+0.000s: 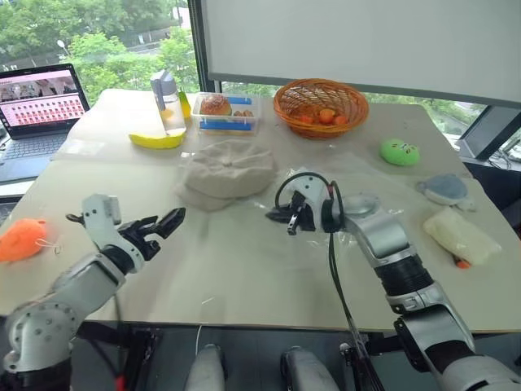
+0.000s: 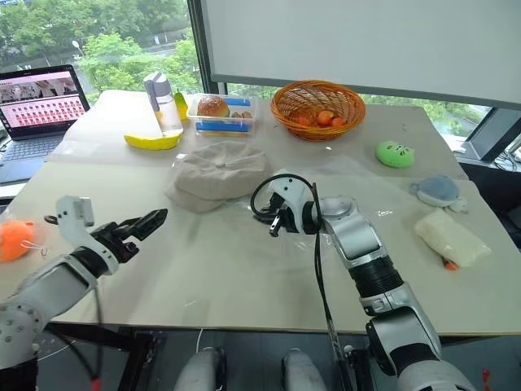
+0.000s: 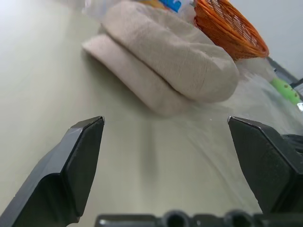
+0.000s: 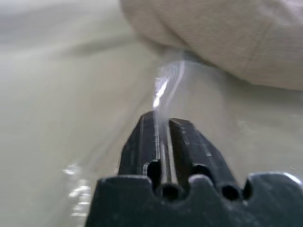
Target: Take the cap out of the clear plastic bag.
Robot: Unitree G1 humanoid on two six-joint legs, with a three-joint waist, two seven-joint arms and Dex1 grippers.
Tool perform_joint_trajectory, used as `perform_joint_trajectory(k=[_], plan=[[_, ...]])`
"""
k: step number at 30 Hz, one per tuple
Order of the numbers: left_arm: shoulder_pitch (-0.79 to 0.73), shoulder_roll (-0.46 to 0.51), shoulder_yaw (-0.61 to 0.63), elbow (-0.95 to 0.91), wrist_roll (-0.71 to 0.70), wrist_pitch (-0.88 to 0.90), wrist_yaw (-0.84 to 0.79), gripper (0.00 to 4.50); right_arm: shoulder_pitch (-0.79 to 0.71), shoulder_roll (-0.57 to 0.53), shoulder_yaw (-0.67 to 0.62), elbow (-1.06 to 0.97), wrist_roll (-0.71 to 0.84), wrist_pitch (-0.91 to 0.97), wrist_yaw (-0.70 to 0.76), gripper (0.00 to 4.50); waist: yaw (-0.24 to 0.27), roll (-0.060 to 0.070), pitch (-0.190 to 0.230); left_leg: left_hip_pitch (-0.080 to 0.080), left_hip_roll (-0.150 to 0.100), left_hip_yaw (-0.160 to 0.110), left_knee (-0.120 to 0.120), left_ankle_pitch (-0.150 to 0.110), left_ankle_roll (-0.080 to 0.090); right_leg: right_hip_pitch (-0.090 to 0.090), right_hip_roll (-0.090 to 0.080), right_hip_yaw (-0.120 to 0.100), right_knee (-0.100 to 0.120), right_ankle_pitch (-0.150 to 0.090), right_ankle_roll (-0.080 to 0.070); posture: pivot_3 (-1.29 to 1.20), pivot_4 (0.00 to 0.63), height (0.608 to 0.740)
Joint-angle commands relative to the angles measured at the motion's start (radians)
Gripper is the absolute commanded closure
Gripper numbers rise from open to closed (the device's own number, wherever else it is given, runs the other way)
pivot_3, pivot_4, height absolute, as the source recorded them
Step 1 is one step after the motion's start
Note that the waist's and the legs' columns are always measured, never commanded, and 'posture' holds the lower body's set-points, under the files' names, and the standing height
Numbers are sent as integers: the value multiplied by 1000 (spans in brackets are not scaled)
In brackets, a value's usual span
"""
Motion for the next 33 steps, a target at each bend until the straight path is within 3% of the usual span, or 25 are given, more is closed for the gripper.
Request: perform_joint_trajectory(k=[1,4,8,10,12,16,19,24,27,33], plan=[[1,48,-3,-10,24,18,-68,0,-37,-37,-26,-97,86,104,61,2312,1,0,0,0,0,0,0,0,0,0,0,0,0,0,0,0,150,720],[-46,58,-32,-48,86,-26,-136,0,-41,-118,-42,-204,199,214,166,1379,2,0,0,-1,0,0,-1,0,0,-2,0,0,0,0,-1,0,150,720],[-105,106,-87,-91,100,-3,-262,0,-63,-228,-174,-346,511,464,306,21,4,-1,3,-3,0,0,-2,-3,-5,-3,0,-1,0,-1,-2,0,150,720],[-122,96,-95,-103,141,-51,-314,0,-110,-180,-317,-302,618,528,224,21,-3,-1,3,-2,0,1,-1,-2,-4,-2,-1,0,0,-1,-1,0,150,720],[-162,50,-114,-76,225,-123,-313,0,-166,-88,-510,-217,690,536,49,21,-10,-1,3,-2,1,1,-1,-2,-4,-3,0,0,0,0,-2,0,150,720],[-264,-54,-194,45,493,-254,-214,0,-158,34,-730,-102,564,310,-345,21,0,-2,2,2,0,-3,-2,0,0,0,3,0,0,1,-2,0,150,720],[-307,-124,-257,149,653,-313,-162,0,-45,47,-727,-122,407,111,-499,21,9,-2,2,0,0,-3,-1,0,0,1,2,0,-3,2,0,0,150,720],[-306,-232,-318,300,892,-482,-106,0,200,77,-701,-175,209,-155,-664,21,14,-1,2,-6,-7,-2,-3,0,1,-4,-3,3,-2,0,4,0,150,720],[-276,-266,-356,342,974,-537,-133,0,333,66,-632,-176,112,-276,-668,21,13,-1,2,-13,-8,-2,-3,0,1,-12,-4,3,0,1,4,0,150,720],[-229,-319,-362,421,1067,-628,-163,0,410,66,-566,-101,20,-393,-703,21,-8,1,1,-11,-9,-2,-2,2,3,-11,-3,5,1,3,6,0,150,720]])
